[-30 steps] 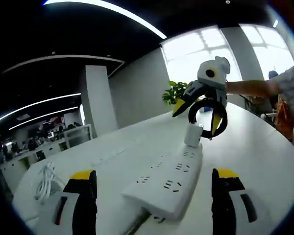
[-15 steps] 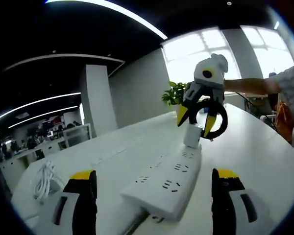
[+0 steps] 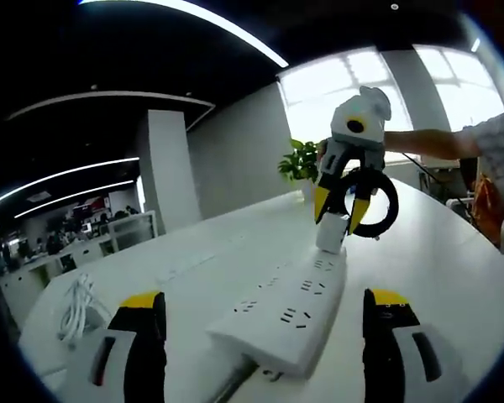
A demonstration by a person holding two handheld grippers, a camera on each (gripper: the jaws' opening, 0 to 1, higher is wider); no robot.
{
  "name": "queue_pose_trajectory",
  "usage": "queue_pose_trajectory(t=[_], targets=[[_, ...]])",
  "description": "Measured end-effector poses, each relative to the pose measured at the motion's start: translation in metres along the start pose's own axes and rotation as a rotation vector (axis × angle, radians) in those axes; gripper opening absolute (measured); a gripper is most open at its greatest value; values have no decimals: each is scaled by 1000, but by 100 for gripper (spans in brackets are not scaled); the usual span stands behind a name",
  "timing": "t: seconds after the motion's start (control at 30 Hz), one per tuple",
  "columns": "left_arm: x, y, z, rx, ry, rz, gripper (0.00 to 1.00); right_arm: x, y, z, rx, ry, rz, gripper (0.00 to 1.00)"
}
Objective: Straighten the power strip on the desk, plug the charger into it
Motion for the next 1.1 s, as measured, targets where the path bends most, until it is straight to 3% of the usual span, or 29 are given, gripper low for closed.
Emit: queue_pose_trajectory(t=[0.13, 0.53, 1.1], targets=[[0, 0, -1, 1, 1, 2, 99, 0, -2, 1, -22, -3, 22, 23], [3, -1, 0, -2, 15, 4, 99, 10, -10, -16, 153, -197, 222, 21], [16, -8, -4, -3, 44, -2, 99, 22, -10, -10, 163, -296, 262, 21]])
Point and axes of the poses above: the point that each gripper's makers call its tool centre point, and the gripper's own axes: x roughly forward along the fingers, z roughly to its left, y roughly out of its underside, the point moved 7 cm from there along -x, roughly backward along the fingers, and after that the axes turned 7 degrees about -x, right-handed, at the moved point
